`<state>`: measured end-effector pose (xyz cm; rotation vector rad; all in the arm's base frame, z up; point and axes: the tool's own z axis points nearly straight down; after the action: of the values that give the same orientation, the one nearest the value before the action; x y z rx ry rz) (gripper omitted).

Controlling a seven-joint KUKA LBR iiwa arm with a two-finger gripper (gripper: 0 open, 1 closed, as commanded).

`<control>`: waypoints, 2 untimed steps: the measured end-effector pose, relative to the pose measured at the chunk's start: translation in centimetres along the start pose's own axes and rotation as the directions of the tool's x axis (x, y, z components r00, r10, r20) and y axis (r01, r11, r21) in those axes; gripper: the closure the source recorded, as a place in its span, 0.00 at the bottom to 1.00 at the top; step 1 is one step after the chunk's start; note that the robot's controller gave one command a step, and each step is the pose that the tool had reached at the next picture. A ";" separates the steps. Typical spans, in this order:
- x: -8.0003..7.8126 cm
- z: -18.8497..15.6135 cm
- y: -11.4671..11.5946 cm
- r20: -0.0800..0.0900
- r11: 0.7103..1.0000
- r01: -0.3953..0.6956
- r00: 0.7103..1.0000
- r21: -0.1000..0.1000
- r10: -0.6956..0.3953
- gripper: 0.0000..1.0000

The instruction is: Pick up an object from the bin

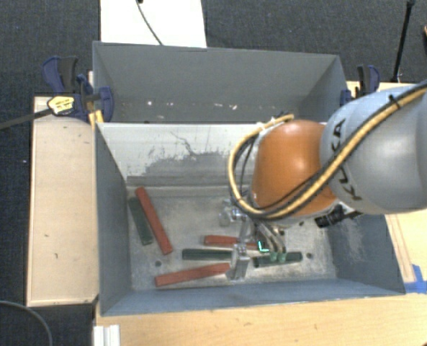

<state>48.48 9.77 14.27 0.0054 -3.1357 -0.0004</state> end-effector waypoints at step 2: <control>-3.4 7.2 -3.3 0.005 0.999 -0.032 0.999 -0.001 0.032 1.00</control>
Offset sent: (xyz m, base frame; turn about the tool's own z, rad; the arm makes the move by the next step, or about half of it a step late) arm 0.0328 -0.0327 -0.0727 0.0264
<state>51.81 6.50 7.05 -0.0455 -3.1408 -0.0011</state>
